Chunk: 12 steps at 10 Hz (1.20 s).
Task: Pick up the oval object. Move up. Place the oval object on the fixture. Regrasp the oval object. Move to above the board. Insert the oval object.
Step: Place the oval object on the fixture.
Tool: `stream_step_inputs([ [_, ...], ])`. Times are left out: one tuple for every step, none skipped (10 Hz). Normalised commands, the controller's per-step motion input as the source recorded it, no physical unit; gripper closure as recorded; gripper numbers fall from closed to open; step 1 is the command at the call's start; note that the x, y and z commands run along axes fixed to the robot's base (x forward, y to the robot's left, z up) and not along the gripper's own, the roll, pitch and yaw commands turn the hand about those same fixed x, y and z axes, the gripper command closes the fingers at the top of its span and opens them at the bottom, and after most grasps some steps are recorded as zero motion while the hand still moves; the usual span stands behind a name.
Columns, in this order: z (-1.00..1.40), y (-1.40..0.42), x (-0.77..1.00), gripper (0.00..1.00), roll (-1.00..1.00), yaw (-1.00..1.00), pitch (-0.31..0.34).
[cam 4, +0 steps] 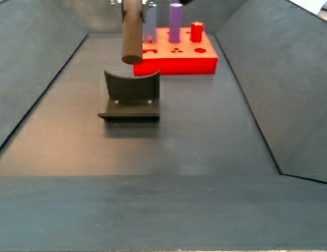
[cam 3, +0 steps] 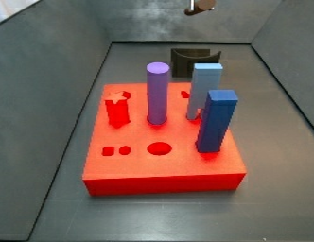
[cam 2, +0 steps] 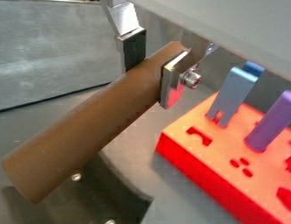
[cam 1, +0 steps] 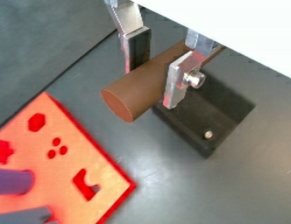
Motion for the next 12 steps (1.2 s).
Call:
stream_step_inputs([
  [-0.01,0.04,0.08,1.0,-1.0,-0.09,0.139],
  [-0.01,0.04,0.08,1.0,-1.0,-0.1,0.144],
  [-0.02,0.04,0.08,1.0,-1.0,-0.13,0.148],
  [-0.02,0.04,0.08,1.0,-1.0,-0.15,0.15],
  [-0.02,0.04,0.08,1.0,-1.0,-0.17,0.152],
  [-0.02,0.04,0.08,1.0,-1.0,-0.22,0.152],
  [-0.02,0.05,0.08,1.0,-0.8,-0.23,0.112],
  [-0.02,0.05,0.09,1.0,-0.68,-0.22,0.089],
  [-0.02,0.05,0.08,1.0,-0.43,-0.21,0.042],
  [-0.01,0.03,0.07,1.0,-0.25,-0.19,0.0],
  [-1.0,0.13,0.09,1.0,-0.18,-0.11,-0.071],
  [-1.0,0.12,0.09,1.0,-0.17,-0.09,-0.09],
])
